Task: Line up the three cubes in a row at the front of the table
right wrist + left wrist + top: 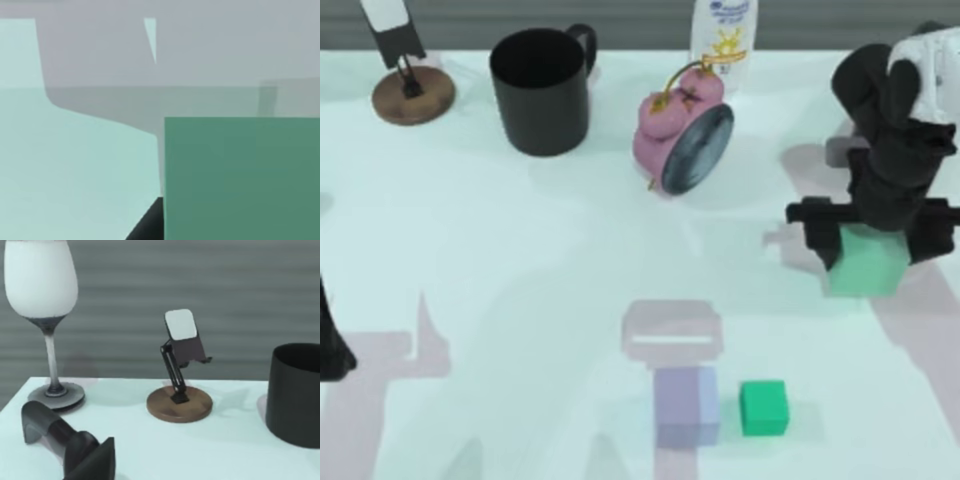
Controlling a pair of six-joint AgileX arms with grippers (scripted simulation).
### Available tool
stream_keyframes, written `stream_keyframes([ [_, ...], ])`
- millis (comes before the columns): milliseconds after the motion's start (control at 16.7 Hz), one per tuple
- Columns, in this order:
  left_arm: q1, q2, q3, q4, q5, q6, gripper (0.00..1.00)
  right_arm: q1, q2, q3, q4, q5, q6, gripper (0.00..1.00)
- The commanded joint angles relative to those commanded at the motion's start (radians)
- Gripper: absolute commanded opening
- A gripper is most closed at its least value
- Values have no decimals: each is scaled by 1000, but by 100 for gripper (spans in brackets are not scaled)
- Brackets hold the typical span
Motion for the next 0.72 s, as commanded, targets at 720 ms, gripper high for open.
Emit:
stream_keyframes([
  [720, 0, 0, 0, 0, 0, 0, 100, 70, -21, 118, -141, 0, 70, 0],
])
